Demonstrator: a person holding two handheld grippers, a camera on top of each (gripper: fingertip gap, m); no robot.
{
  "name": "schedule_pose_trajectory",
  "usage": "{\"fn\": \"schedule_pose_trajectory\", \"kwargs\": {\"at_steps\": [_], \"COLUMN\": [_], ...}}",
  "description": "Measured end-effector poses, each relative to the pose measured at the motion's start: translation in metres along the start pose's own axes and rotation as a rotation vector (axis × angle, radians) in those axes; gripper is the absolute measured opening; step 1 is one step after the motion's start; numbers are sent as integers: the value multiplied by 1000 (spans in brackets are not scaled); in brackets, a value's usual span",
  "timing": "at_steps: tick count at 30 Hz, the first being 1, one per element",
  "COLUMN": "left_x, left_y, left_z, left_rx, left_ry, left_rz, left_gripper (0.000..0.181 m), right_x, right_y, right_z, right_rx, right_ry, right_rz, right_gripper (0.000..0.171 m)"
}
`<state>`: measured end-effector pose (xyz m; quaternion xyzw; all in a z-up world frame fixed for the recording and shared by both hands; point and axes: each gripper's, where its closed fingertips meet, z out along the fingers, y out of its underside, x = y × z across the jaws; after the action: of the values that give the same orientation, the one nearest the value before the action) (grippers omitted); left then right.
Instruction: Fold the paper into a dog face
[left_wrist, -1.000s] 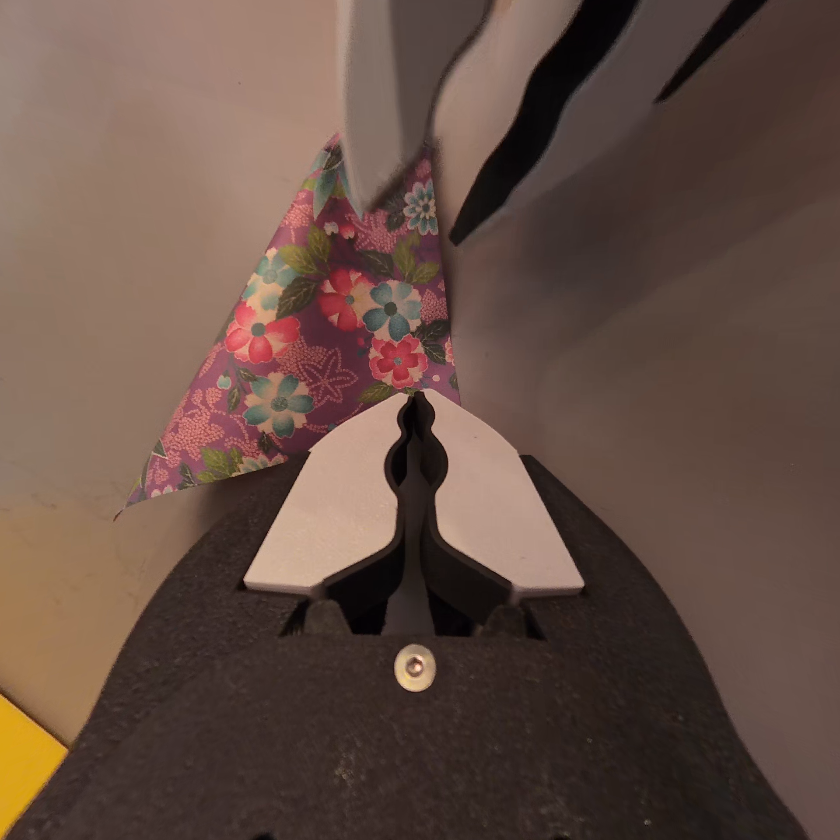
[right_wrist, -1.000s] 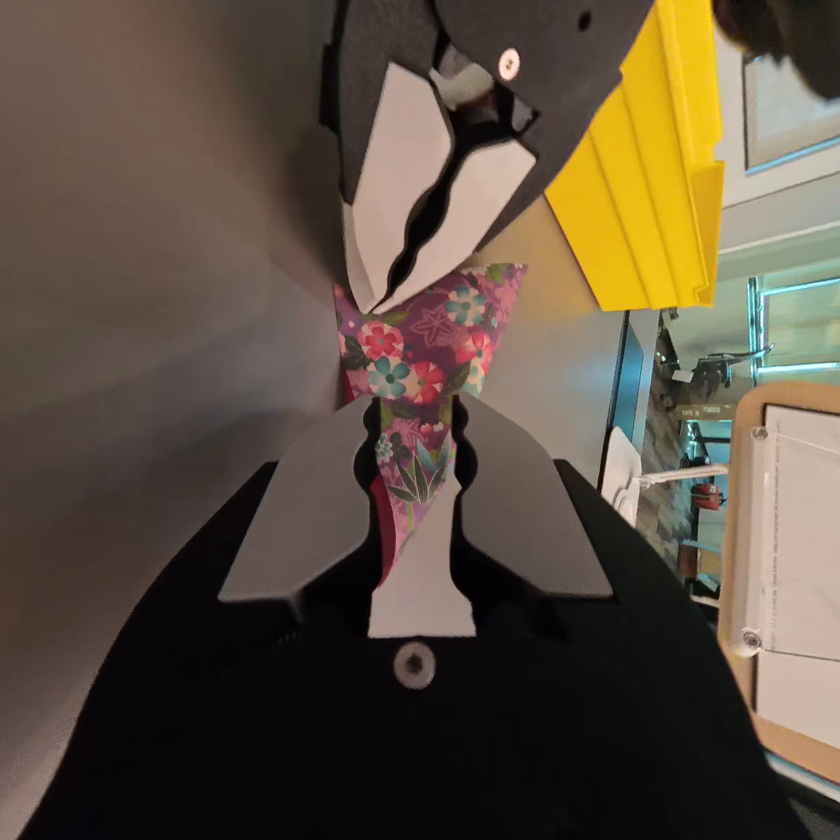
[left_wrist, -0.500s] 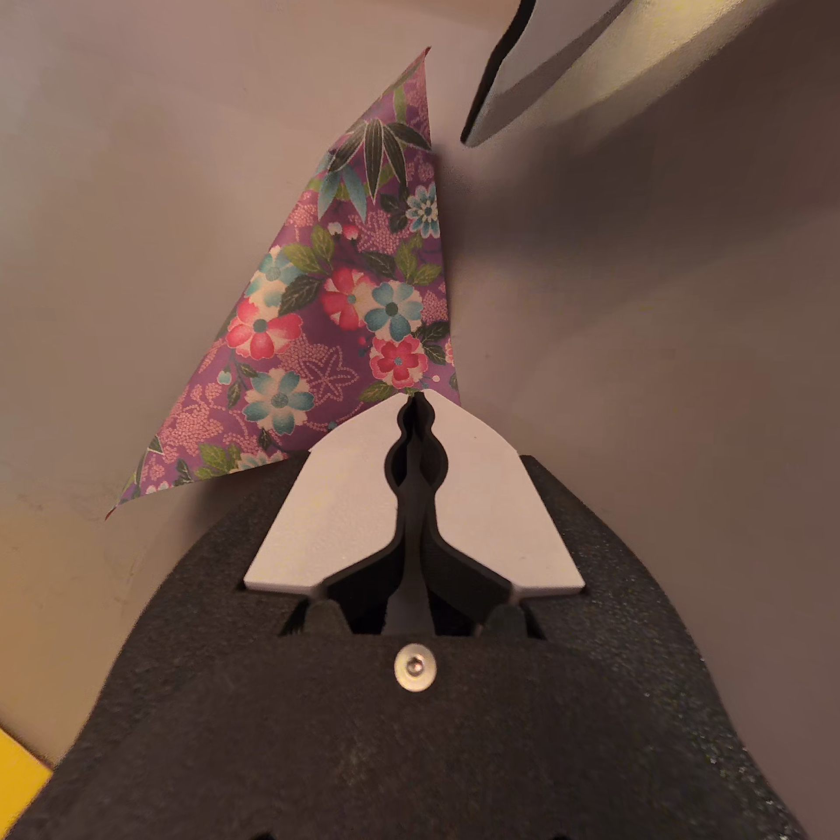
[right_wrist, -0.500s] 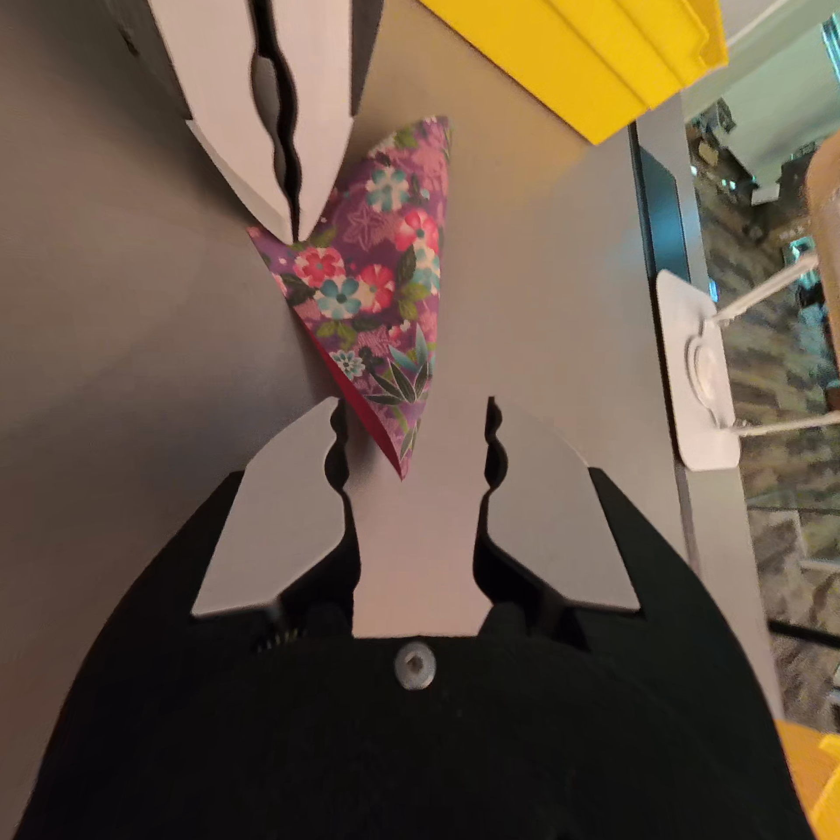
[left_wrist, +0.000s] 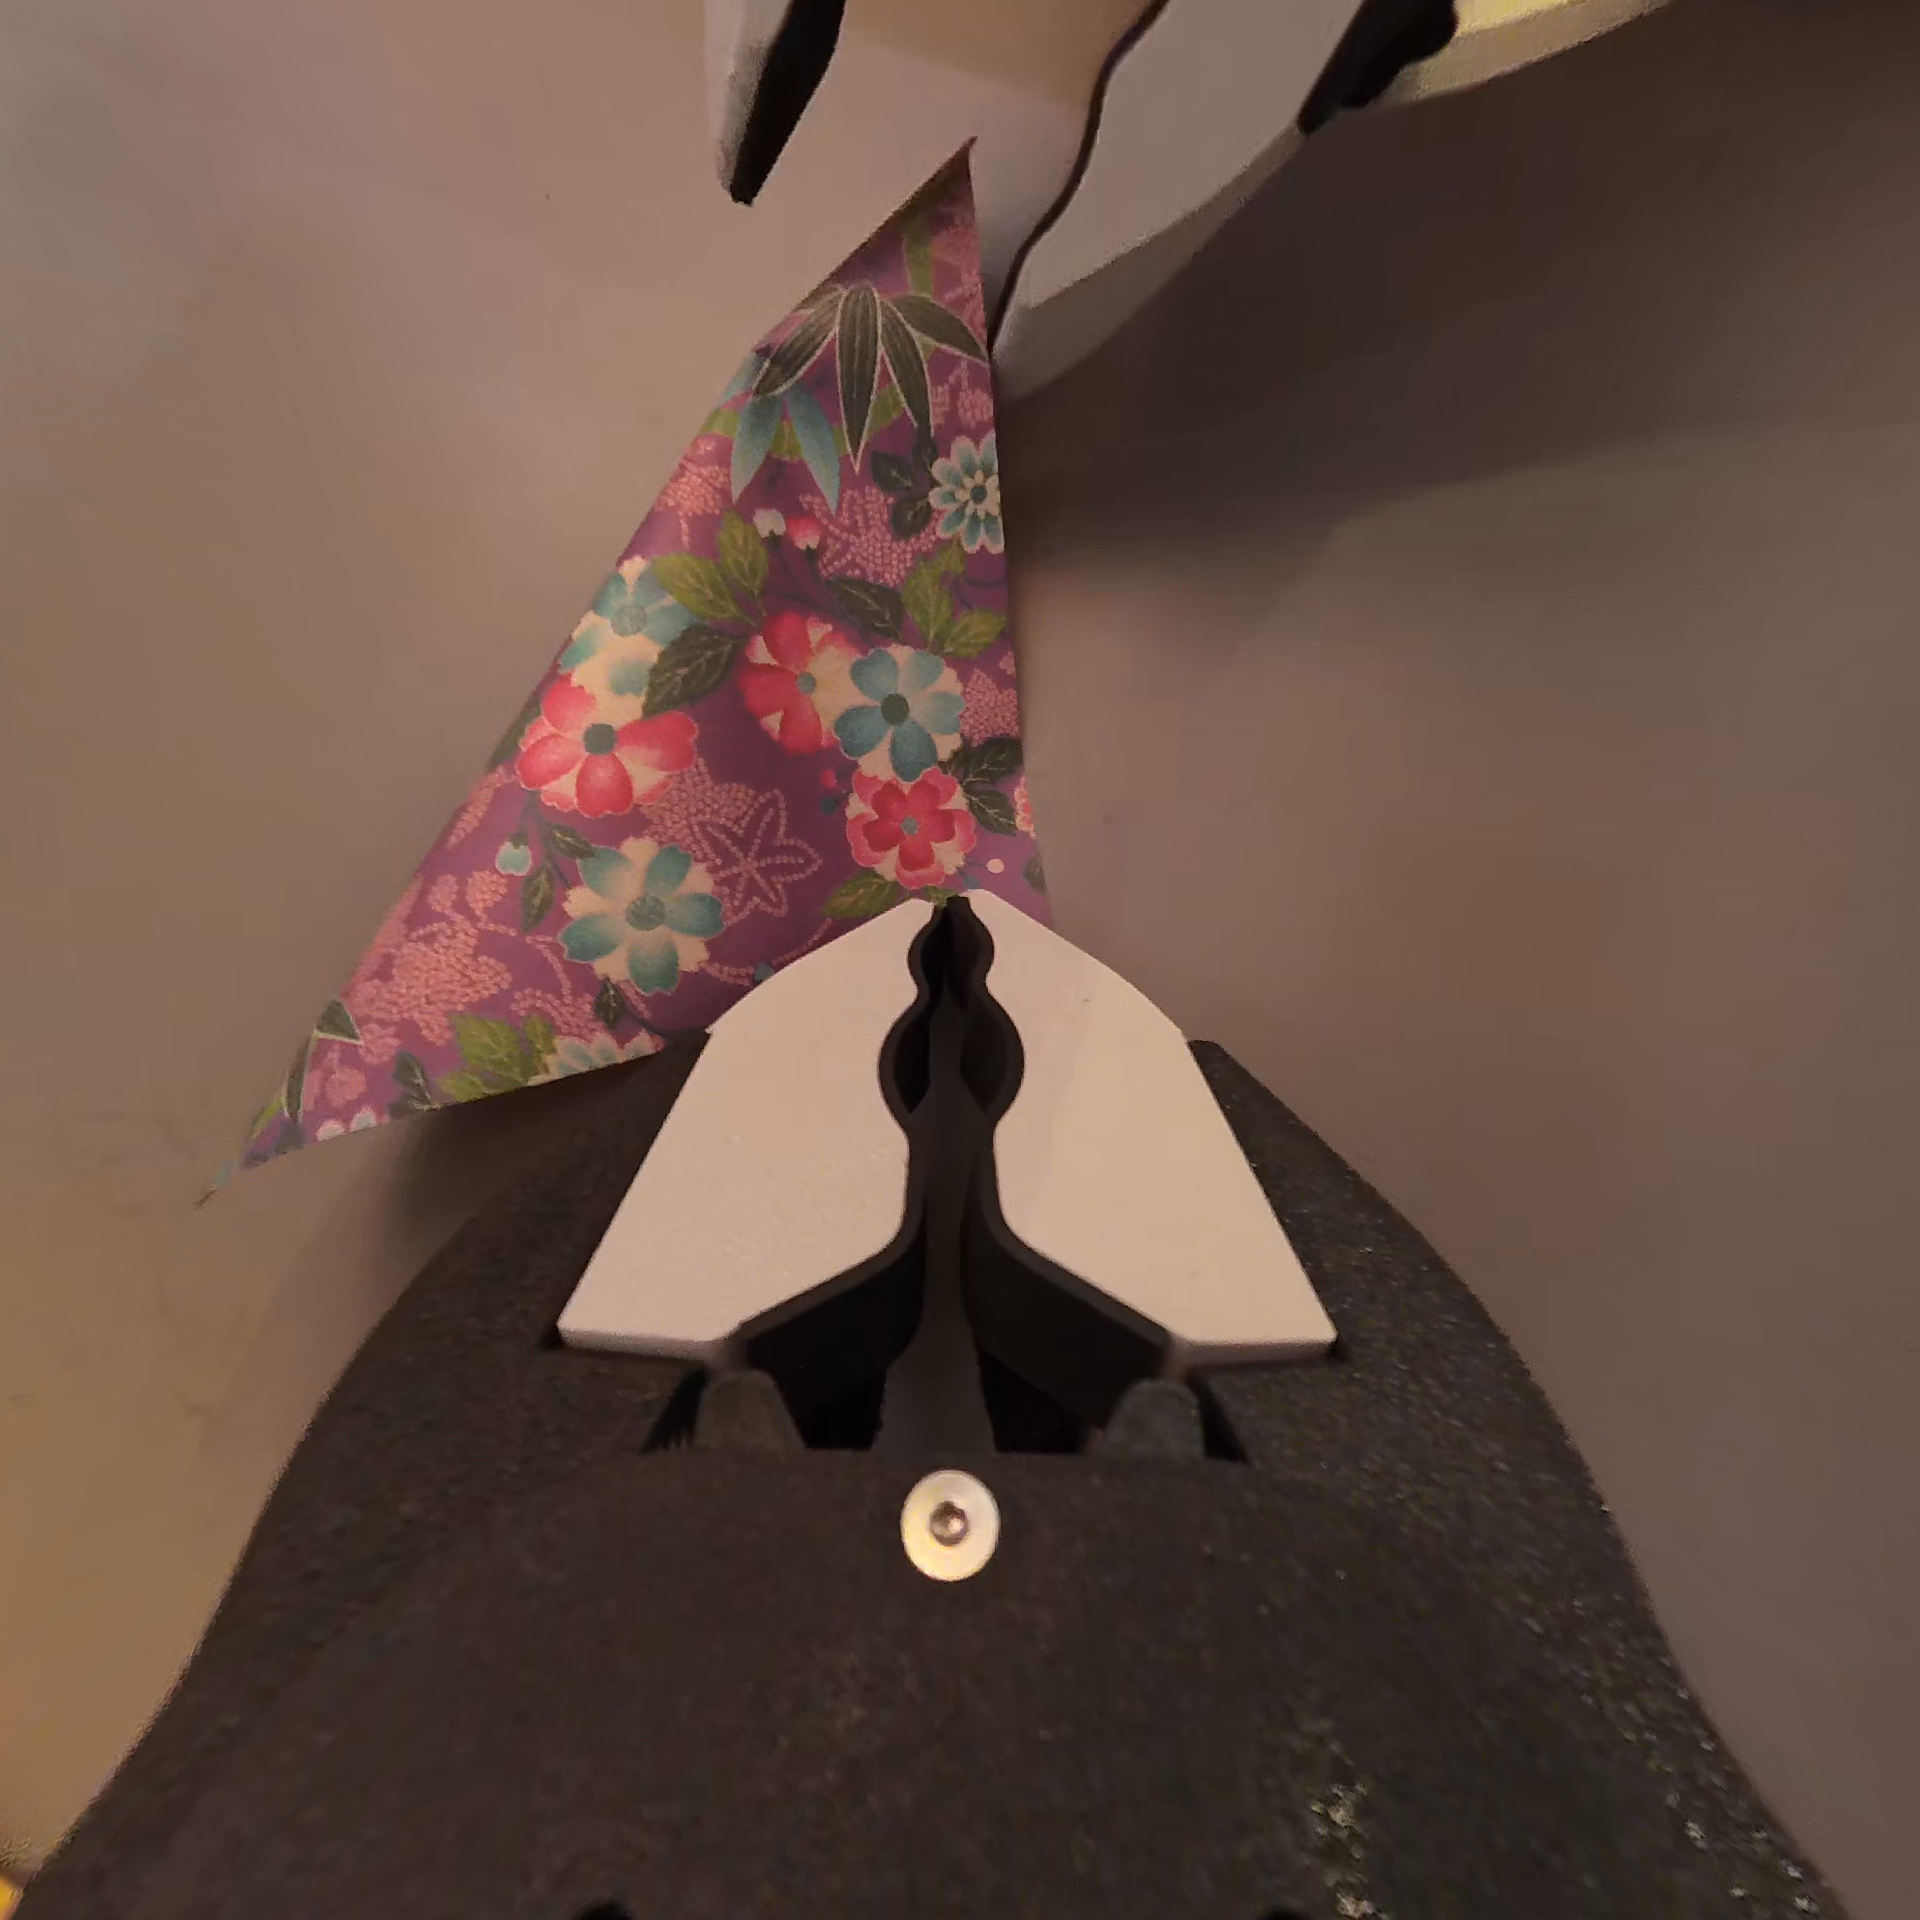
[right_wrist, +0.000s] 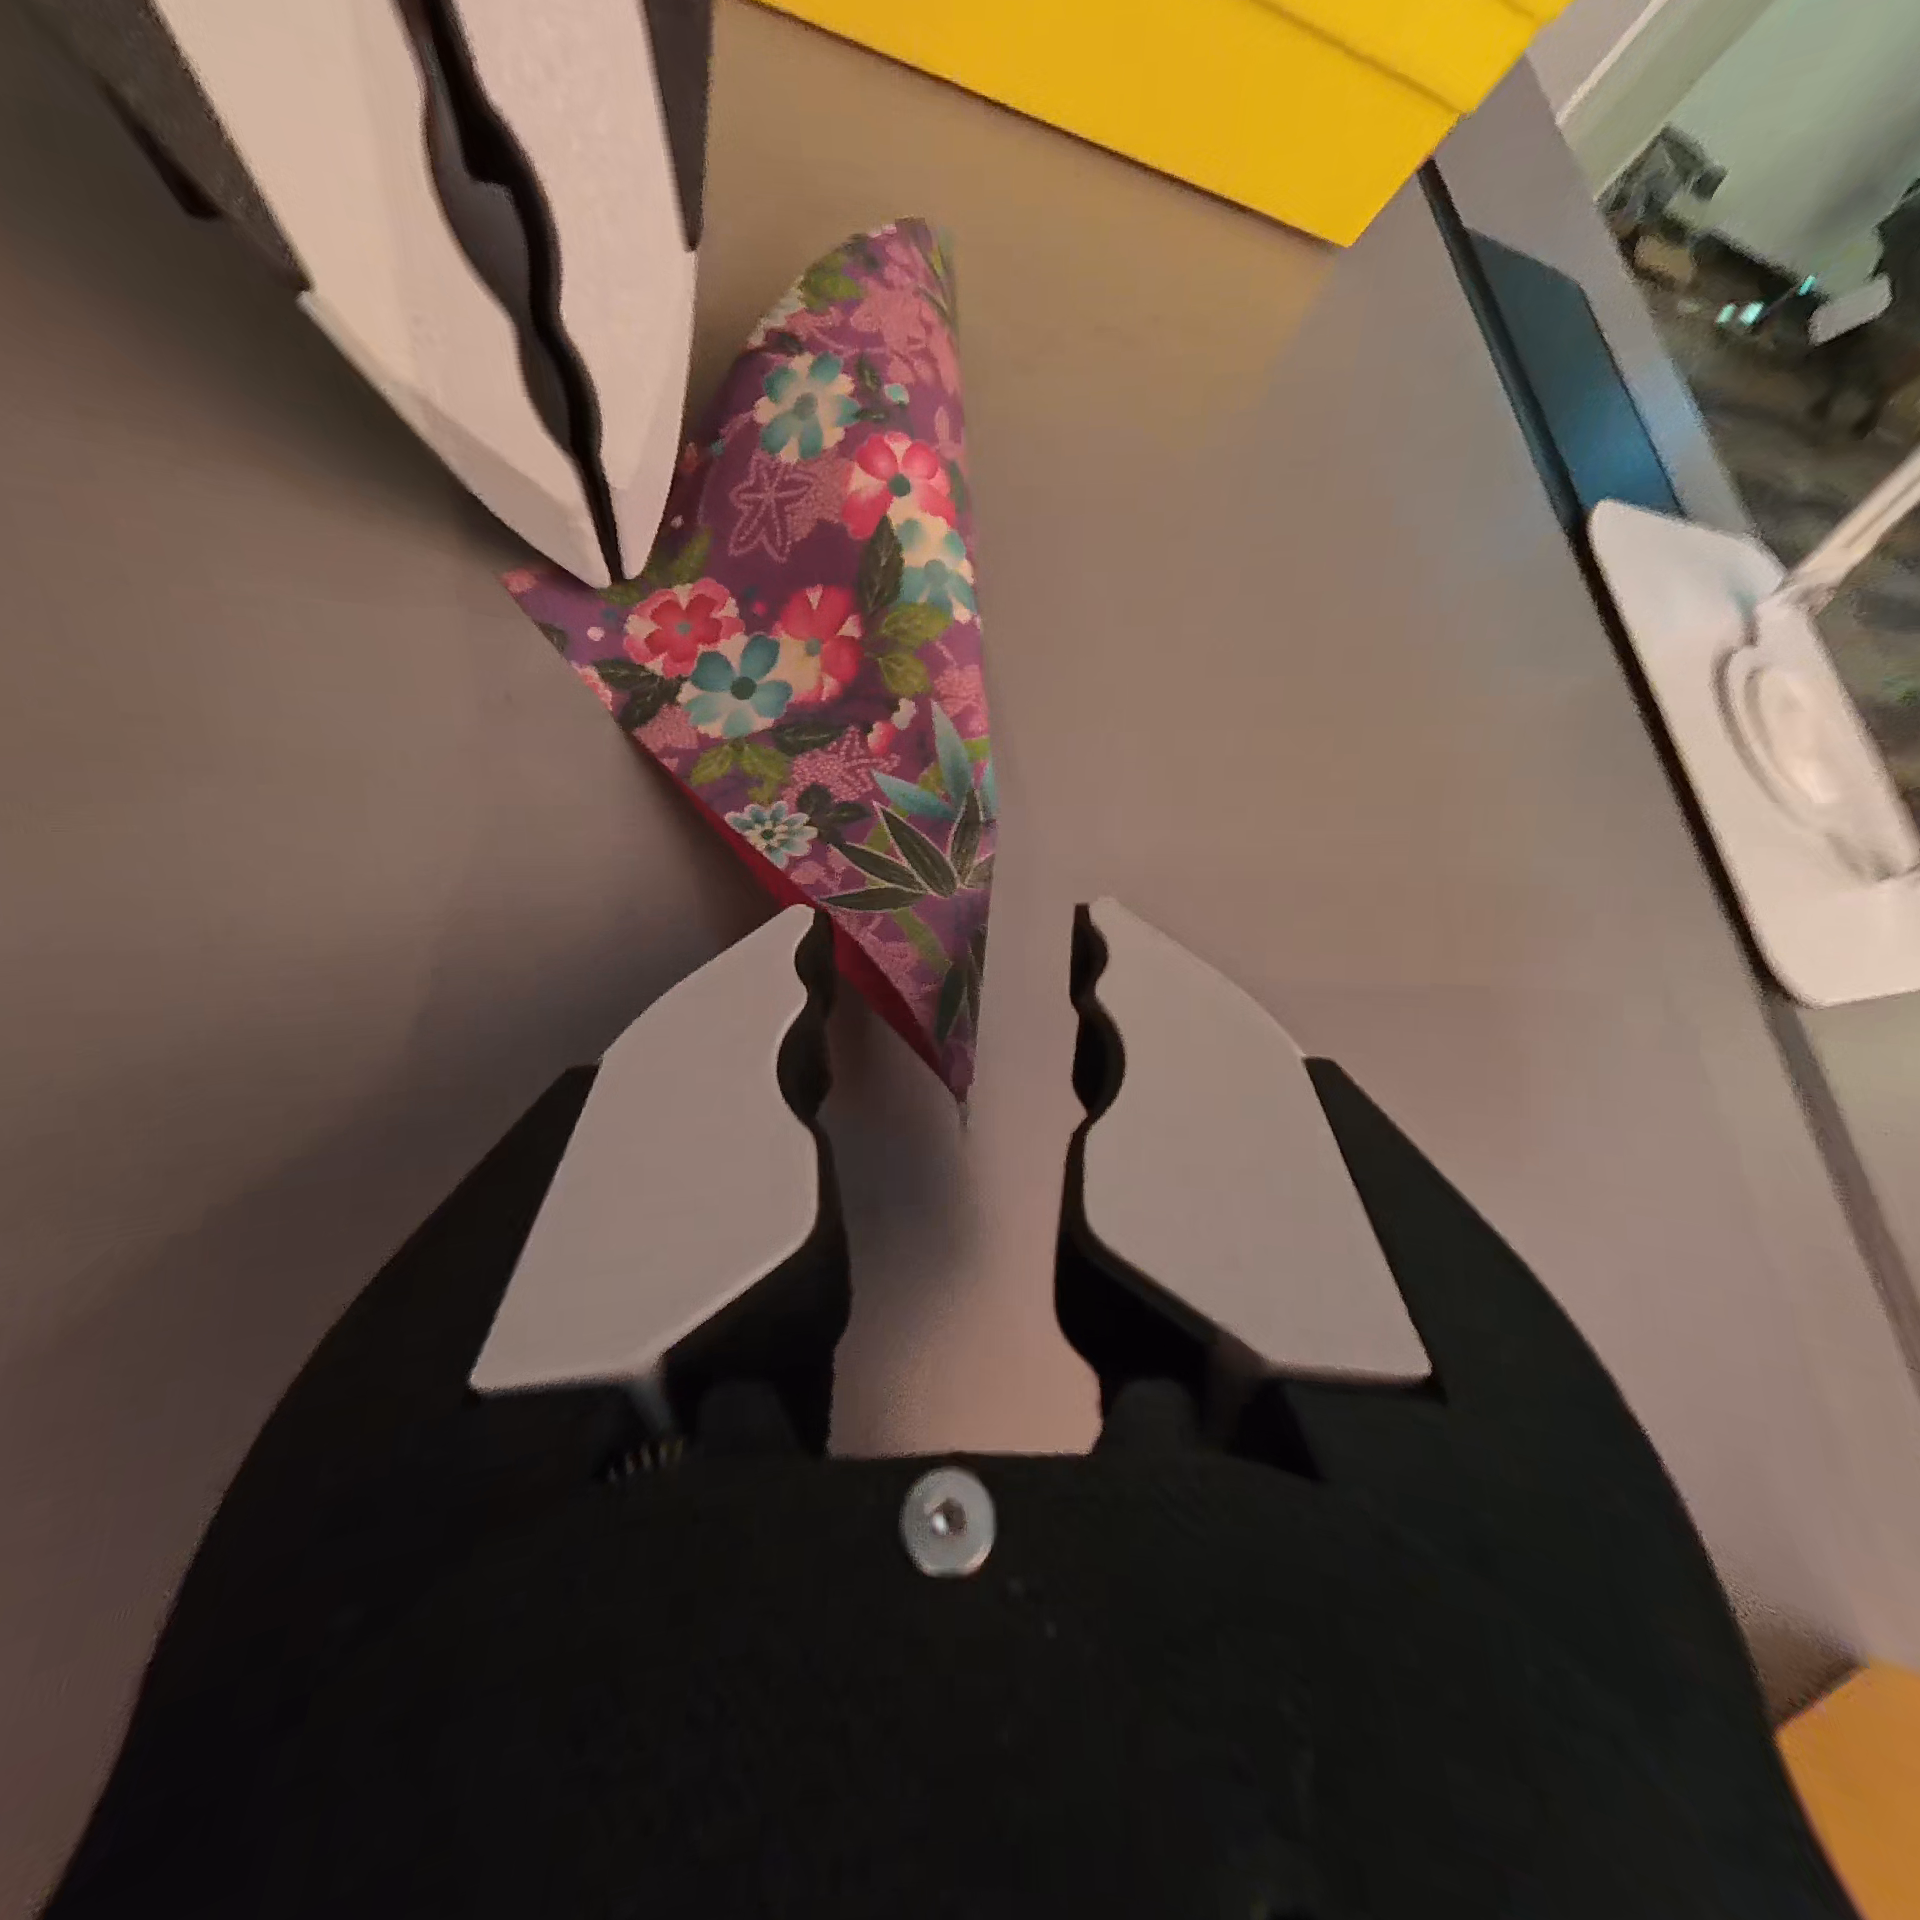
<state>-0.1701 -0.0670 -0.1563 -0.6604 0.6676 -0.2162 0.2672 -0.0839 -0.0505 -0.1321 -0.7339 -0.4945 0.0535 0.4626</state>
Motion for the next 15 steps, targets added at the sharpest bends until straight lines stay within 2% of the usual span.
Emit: {"fn": "schedule_pose_trajectory", "kwargs": {"at_steps": [4, 11, 15], "left_x": [1, 2, 2], "left_y": [0, 0, 0], "left_z": [0, -1, -1], "left_rx": [4, 26, 27], "left_ry": [24, 59, 66], "left_rz": [-22, -55, -61], "left_gripper": [0, 0, 0], "right_x": [-9, -22, -28], "right_y": [-4, -24, -19], "right_z": [2, 9, 17], "right_rx": [-2, 38, -5], "right_ry": [71, 126, 119], "right_rz": [-262, -468, -571], "right_gripper": [44, 36, 30]}}
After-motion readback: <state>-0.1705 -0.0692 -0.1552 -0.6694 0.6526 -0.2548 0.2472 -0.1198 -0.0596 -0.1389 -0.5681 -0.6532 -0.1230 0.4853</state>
